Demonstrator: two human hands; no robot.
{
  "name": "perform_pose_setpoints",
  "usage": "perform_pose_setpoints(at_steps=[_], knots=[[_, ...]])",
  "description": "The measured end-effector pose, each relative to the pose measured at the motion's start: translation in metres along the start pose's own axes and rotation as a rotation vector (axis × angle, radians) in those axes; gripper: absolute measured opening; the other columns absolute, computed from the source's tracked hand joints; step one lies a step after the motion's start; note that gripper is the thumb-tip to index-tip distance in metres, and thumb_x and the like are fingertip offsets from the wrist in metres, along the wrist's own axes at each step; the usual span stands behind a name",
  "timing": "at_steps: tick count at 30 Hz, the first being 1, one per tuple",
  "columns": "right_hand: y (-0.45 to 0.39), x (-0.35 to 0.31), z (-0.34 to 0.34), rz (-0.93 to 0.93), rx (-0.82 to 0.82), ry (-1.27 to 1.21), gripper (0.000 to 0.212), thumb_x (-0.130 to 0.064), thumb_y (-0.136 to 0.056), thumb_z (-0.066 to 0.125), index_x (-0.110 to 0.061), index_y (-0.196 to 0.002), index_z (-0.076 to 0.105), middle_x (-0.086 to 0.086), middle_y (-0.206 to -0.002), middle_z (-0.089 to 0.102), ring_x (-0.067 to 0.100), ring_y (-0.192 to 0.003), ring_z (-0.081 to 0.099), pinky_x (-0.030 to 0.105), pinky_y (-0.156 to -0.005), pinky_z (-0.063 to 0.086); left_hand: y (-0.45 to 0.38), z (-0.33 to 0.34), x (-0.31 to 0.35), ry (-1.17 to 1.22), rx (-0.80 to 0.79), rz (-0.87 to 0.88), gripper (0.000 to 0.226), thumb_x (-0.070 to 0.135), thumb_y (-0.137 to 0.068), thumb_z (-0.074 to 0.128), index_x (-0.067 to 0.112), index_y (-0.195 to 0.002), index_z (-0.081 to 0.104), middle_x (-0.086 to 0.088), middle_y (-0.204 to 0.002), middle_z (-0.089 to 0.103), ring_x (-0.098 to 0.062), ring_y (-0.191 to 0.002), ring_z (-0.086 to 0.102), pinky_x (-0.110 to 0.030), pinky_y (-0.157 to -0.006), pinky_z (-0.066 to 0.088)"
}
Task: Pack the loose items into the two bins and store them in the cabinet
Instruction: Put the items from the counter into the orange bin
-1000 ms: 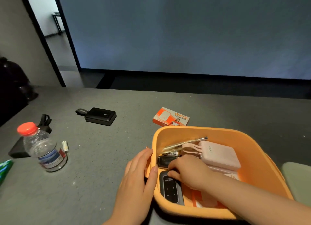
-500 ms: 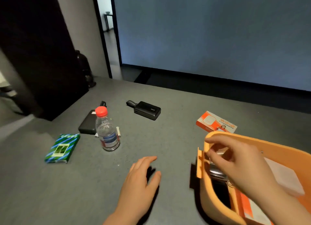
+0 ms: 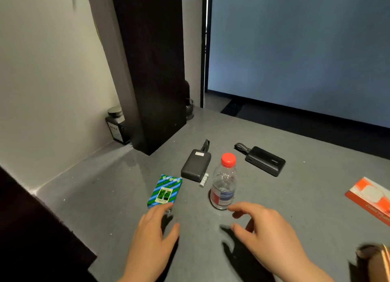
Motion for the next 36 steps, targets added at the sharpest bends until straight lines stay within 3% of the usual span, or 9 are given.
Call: perform_pose_setpoints(at_steps=[6, 10, 15, 18, 23, 29, 32, 36], knots=[[-0.034, 0.024, 0.003, 0.156, 0.067, -0.003, 0.017, -0.040, -0.081, 0.063, -0.046, -0.097, 0.060, -0.028, -0.092, 0.062, -0.001, -0.071, 0.060, 0.027, -0.070, 0.052, -0.047, 0.004, -0.022, -0.147, 0.000, -0.021, 0.055, 0.037, -0.076, 0.073, 0.028, -0.126, 0.053, 0.010, -0.127, 0.051, -0.018, -0.113, 0.047, -0.028, -0.085, 0.036], [-0.050, 0.040, 0.004, 0.204, 0.080, -0.004, 0.016, -0.038, -0.082, 0.065, -0.044, -0.096, 0.061, -0.027, -0.090, 0.062, 0.001, -0.071, 0.060, 0.027, -0.068, 0.051, -0.072, 0.020, -0.029, -0.238, -0.042, -0.061, 0.066, 0.047, -0.075, 0.070, 0.027, -0.133, 0.047, 0.004, -0.134, 0.045, -0.022, -0.119, 0.042, -0.034, -0.094, 0.039], [-0.081, 0.066, 0.013, 0.251, 0.110, -0.049, 0.020, -0.035, -0.085, 0.064, -0.039, -0.104, 0.064, -0.024, -0.089, 0.064, 0.005, -0.074, 0.059, 0.024, -0.064, 0.045, -0.087, 0.035, -0.034, -0.272, -0.031, -0.078, 0.066, 0.046, -0.076, 0.069, 0.026, -0.134, 0.046, 0.002, -0.137, 0.044, -0.022, -0.122, 0.035, -0.035, -0.094, 0.039], [-0.112, 0.079, 0.026, 0.261, 0.074, -0.070, 0.025, -0.042, -0.089, 0.057, -0.039, -0.114, 0.061, -0.017, -0.100, 0.067, 0.013, -0.087, 0.064, 0.029, -0.070, 0.046, -0.096, 0.041, -0.031, -0.301, -0.025, -0.101, 0.069, 0.047, -0.073, 0.070, 0.027, -0.134, 0.045, 0.002, -0.140, 0.042, -0.024, -0.123, 0.035, -0.036, -0.096, 0.037], [-0.160, 0.078, 0.052, 0.110, -0.123, -0.083, 0.030, -0.043, -0.092, 0.054, -0.035, -0.121, 0.057, 0.000, -0.119, 0.060, 0.023, -0.111, 0.057, 0.034, -0.088, 0.047, -0.105, 0.046, -0.032, -0.319, -0.038, -0.125, 0.073, 0.050, -0.072, 0.069, 0.032, -0.137, 0.040, 0.001, -0.143, 0.038, -0.025, -0.122, 0.037, -0.037, -0.097, 0.036], [-0.177, 0.078, 0.060, 0.058, -0.192, -0.031, 0.018, -0.037, -0.089, 0.061, -0.028, -0.104, 0.064, 0.005, -0.108, 0.056, 0.025, -0.101, 0.057, 0.040, -0.088, 0.049, -0.103, 0.049, -0.032, -0.290, -0.023, -0.100, 0.072, 0.041, -0.067, 0.075, 0.030, -0.132, 0.047, 0.002, -0.137, 0.045, -0.025, -0.114, 0.040, -0.038, -0.093, 0.038], [-0.176, 0.083, 0.058, 0.076, -0.156, -0.008, 0.006, -0.029, -0.086, 0.064, -0.026, -0.090, 0.061, 0.005, -0.103, 0.063, 0.026, -0.096, 0.060, 0.036, -0.080, 0.050, -0.101, 0.050, -0.031, -0.278, -0.039, -0.086, 0.072, 0.040, -0.066, 0.074, 0.030, -0.132, 0.047, 0.005, -0.135, 0.045, -0.022, -0.112, 0.039, -0.037, -0.091, 0.038], [-0.160, 0.091, 0.050, 0.147, -0.096, -0.015, 0.014, -0.019, -0.076, 0.067, -0.025, -0.088, 0.062, -0.006, -0.079, 0.063, 0.019, -0.080, 0.061, 0.029, -0.068, 0.047, -0.091, 0.053, -0.027, -0.178, -0.062, -0.075, 0.071, 0.036, -0.067, 0.074, 0.032, -0.132, 0.046, 0.008, -0.132, 0.046, -0.018, -0.110, 0.037, -0.034, -0.090, 0.038]])
Point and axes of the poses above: each hand's wrist, its own y-axis away from the middle knuckle, its own z-axis out of the palm, x = y × z, the point moved 7 cm from there along -y, towards the middle knuckle
